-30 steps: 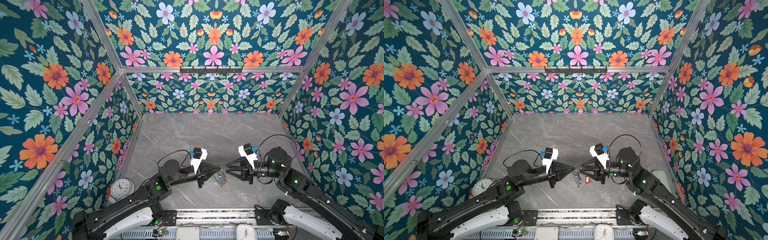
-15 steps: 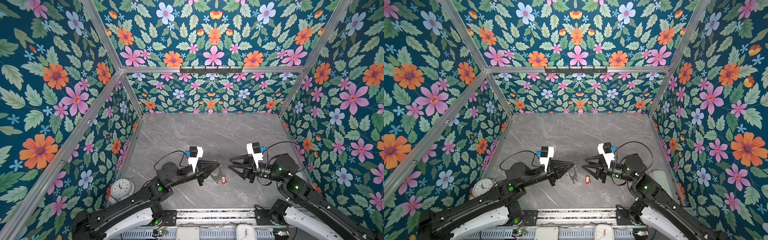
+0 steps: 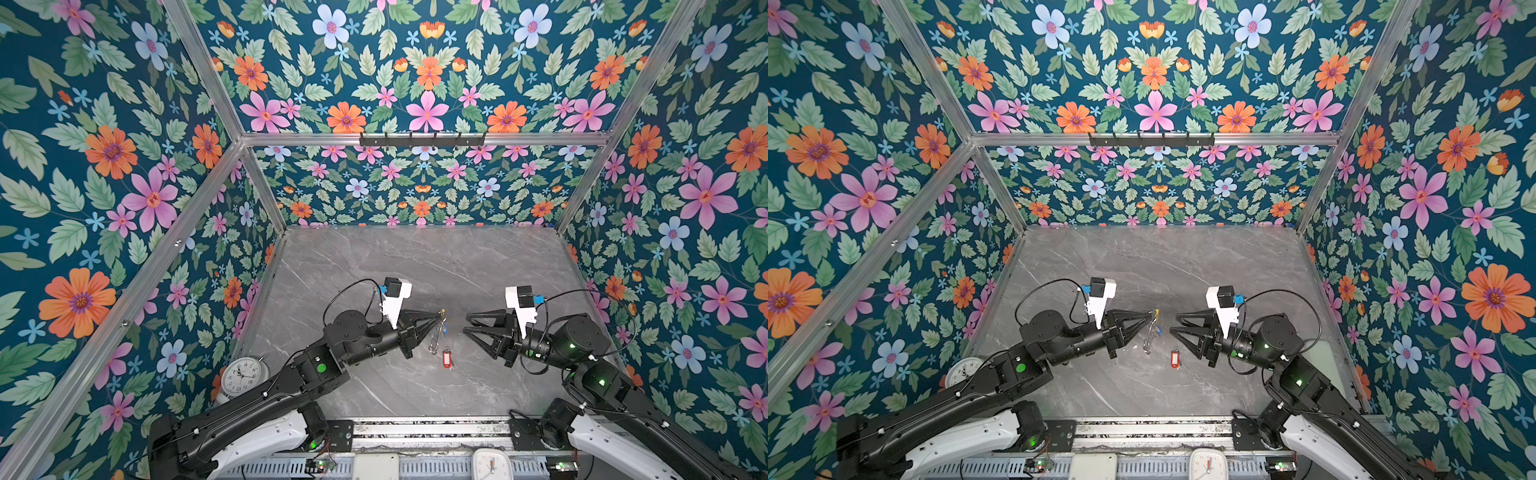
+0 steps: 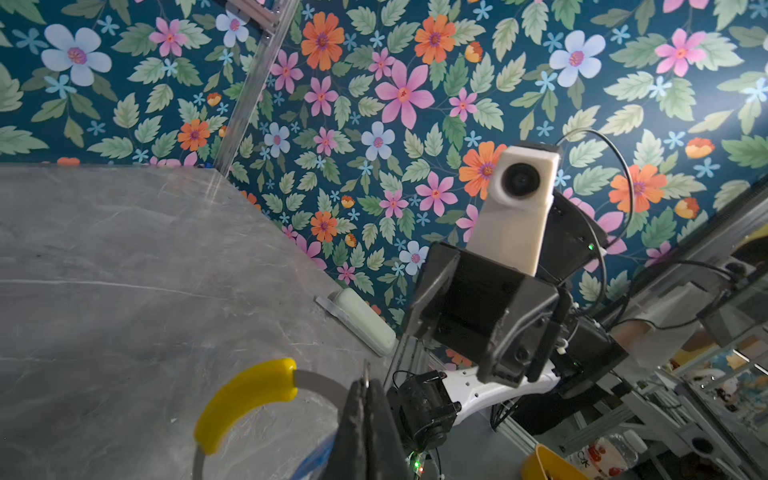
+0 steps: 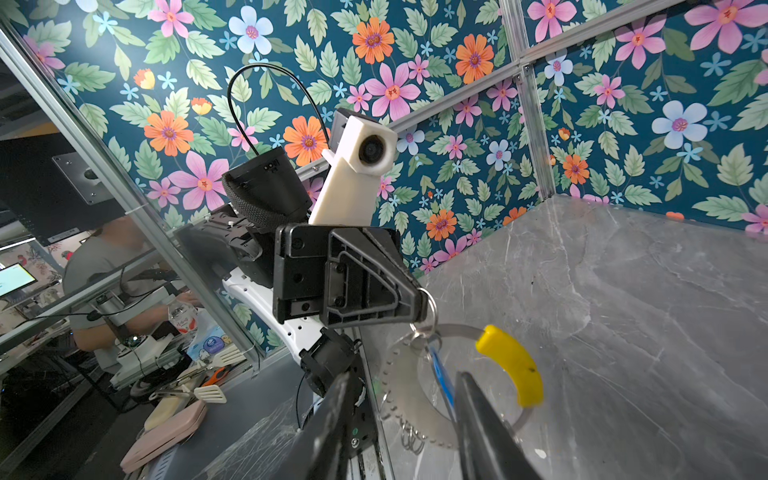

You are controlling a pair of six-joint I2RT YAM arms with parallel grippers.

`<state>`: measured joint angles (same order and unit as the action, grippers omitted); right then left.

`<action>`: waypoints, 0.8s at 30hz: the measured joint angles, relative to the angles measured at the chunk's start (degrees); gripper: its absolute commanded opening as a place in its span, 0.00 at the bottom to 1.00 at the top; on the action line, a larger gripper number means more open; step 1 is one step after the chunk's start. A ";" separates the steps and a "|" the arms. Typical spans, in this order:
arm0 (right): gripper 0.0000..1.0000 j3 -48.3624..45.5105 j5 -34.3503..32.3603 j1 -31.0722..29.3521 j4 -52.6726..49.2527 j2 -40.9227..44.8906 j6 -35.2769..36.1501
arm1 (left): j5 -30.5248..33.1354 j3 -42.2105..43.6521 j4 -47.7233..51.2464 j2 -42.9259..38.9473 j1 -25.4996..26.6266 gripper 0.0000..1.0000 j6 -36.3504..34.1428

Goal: Remove the keys from the keyring

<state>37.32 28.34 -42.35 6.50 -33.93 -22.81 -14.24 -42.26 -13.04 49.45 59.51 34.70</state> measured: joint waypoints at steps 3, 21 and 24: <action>0.40 -0.20 -0.48 -0.02 -0.35 0.37 -0.15 | 1.55 -0.83 2.19 0.07 0.00 0.00 1.16; 0.39 -0.76 -1.55 -0.02 -2.10 -0.76 -0.15 | 3.21 -0.72 4.31 0.11 0.00 0.00 2.60; 0.39 -0.85 -1.53 -0.02 -1.95 -1.62 -0.17 | 2.34 0.28 3.45 -0.28 0.00 0.00 2.29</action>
<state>36.47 26.81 -42.37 4.56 -35.55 -22.98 -11.90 -41.98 -9.58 49.17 59.51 36.99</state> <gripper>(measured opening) 0.392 0.050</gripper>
